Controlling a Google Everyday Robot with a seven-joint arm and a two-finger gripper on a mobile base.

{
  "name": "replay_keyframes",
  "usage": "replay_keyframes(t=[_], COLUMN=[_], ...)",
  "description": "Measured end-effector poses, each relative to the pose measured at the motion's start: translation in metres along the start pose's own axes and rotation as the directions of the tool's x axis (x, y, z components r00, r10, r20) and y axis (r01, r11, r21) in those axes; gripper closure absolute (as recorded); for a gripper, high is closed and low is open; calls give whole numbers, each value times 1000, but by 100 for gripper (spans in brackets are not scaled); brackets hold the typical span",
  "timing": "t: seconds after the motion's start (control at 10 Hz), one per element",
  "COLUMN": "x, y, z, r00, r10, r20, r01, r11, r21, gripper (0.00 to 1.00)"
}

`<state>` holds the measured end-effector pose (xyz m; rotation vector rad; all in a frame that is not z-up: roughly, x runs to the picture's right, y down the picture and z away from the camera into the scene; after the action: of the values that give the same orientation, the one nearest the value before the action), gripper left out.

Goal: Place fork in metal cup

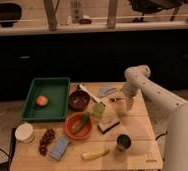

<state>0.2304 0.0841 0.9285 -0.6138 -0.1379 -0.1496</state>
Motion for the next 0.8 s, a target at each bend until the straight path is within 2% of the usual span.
replay_keyframes(t=[0.8], x=[3], y=[-7], z=[17], r00=[999], r10=[42], r20=[25], r01=[-42], r11=[999], r21=[-15], gripper=[20])
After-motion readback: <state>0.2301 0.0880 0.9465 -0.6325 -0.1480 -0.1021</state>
